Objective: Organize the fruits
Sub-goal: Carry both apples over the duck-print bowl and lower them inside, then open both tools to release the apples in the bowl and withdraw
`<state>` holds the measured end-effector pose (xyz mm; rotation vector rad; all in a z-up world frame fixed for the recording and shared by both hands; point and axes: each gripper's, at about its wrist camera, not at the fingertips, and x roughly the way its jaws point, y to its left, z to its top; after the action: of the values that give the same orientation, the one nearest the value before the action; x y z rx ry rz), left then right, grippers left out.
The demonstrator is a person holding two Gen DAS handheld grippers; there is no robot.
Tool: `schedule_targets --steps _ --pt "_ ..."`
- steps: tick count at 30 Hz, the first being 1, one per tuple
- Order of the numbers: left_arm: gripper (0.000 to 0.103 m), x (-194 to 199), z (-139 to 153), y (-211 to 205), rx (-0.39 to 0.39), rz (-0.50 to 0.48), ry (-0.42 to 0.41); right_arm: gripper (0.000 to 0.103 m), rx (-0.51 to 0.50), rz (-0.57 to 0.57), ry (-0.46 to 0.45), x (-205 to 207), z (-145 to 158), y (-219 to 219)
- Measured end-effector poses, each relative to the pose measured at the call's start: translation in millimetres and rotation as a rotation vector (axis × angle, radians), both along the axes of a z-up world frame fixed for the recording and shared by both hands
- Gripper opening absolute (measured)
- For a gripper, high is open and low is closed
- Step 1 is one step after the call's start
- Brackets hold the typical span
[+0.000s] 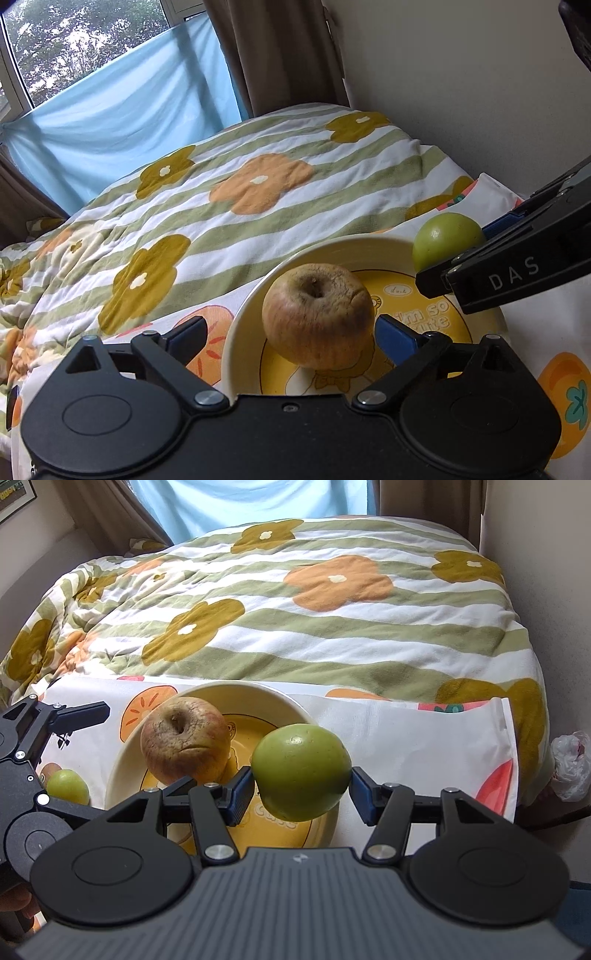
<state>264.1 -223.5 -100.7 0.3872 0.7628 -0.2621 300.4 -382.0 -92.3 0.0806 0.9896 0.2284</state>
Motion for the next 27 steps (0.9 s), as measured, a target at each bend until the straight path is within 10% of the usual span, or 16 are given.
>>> schedule_targets --steps 22,27 --pt "0.099 -36 8 34 -0.032 0.139 0.050 0.072 -0.198 0.259 -0.133 -9 -26 45" --pt "0.100 -42 10 39 -0.029 0.155 0.049 0.103 -0.259 0.226 -0.245 -25 -18 48"
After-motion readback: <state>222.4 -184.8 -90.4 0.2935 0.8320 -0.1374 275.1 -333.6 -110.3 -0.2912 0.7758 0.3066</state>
